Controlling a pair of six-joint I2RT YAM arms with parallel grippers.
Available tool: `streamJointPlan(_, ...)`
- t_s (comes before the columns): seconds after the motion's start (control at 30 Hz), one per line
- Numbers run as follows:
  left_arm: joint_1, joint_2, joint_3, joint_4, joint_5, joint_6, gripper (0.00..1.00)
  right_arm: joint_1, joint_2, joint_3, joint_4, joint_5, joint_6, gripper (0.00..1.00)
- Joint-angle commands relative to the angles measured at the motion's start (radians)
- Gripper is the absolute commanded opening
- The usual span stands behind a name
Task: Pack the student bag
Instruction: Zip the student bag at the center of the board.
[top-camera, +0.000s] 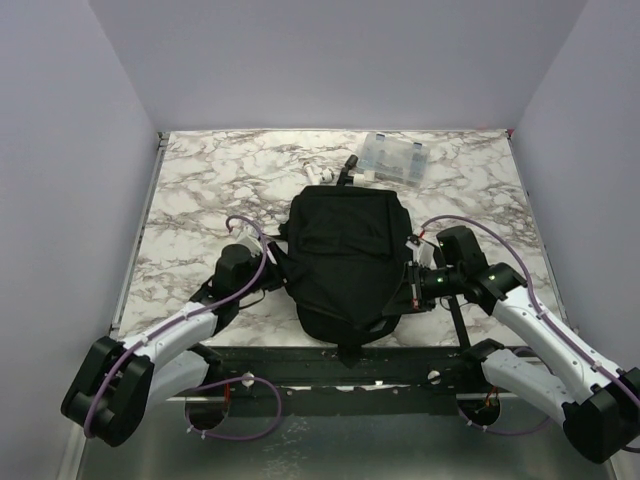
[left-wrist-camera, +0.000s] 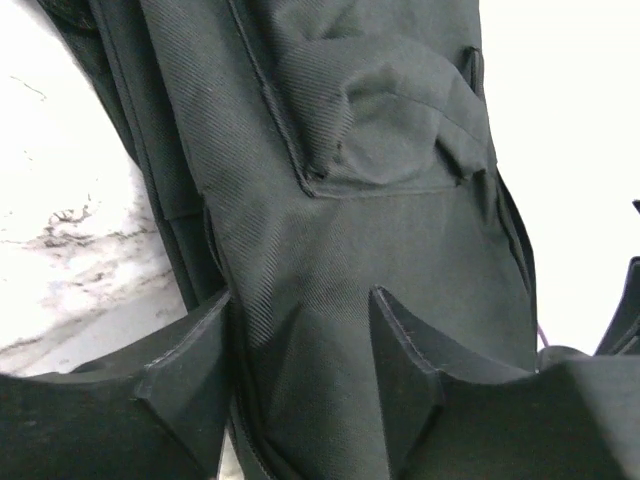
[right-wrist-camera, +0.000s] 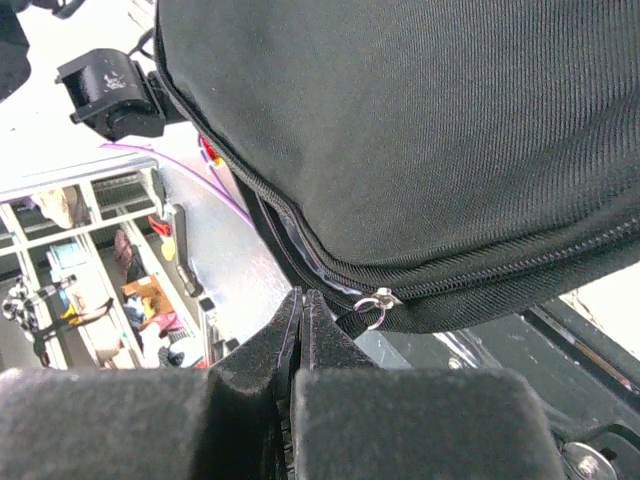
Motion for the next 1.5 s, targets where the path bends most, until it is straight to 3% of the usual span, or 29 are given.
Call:
streamJointPlan(0.0,-0.004,-0.108,0.030,-0.108,0.055,0.053,0.65,0.004,0.008,-0.022,0.083,-0.072,0.037,0.01)
streamJointPlan(0.13,-0.006,-0.271,0.083,-0.323,0.005,0.125,0.78,0.005,0.013,-0.031,0.130,-0.087,0.055,0.00)
streamJointPlan(0.3,-0.008,-0.439,0.166,-0.575,-0.094,0.176,0.80,0.004,0.034,-0.037,0.173,-0.118,0.051,0.01)
streamJointPlan(0.4,-0.030,-0.481,0.181,-0.560,-0.015,0.178,0.78,0.006,0.051,-0.046,0.201,-0.145,0.059,0.07)
streamJointPlan(0.5,-0.126,-0.472,0.190,-0.493,0.016,0.165,0.75,0.006,0.052,-0.037,0.198,-0.143,0.051,0.13)
streamJointPlan(0.53,-0.182,-0.464,0.195,-0.472,-0.006,0.172,0.74,0.006,0.052,-0.030,0.189,-0.131,0.048,0.21)
streamJointPlan(0.63,-0.316,-0.423,0.194,-0.404,-0.101,0.186,0.74,0.005,0.051,-0.023,0.177,-0.066,0.034,0.44)
streamJointPlan(0.77,-0.448,-0.303,0.233,-0.318,-0.151,0.196,0.74,0.005,0.067,0.029,0.122,0.145,0.004,0.58)
streamJointPlan(0.87,-0.554,-0.181,0.315,-0.316,-0.195,0.242,0.72,0.004,0.074,0.087,0.117,0.266,0.014,0.62)
streamJointPlan(0.97,-0.630,-0.080,0.396,-0.325,-0.197,0.268,0.68,0.001,0.085,0.153,0.069,0.506,0.041,0.63)
streamJointPlan(1.13,-0.696,0.065,0.498,-0.362,-0.184,0.154,0.63,-0.019,0.153,0.201,-0.038,0.825,0.088,0.64)
streamJointPlan(1.23,-0.739,0.148,0.588,-0.481,-0.189,0.025,0.63,-0.039,0.163,0.194,-0.040,0.829,0.114,0.65)
streamJointPlan(1.4,-0.757,0.282,0.802,-0.847,-0.248,-0.158,0.66,-0.040,0.130,0.186,-0.035,0.836,0.133,0.67)
streamJointPlan(1.47,-0.751,0.301,0.820,-0.867,-0.216,-0.220,0.68,-0.041,0.106,0.179,-0.030,0.853,0.135,0.67)
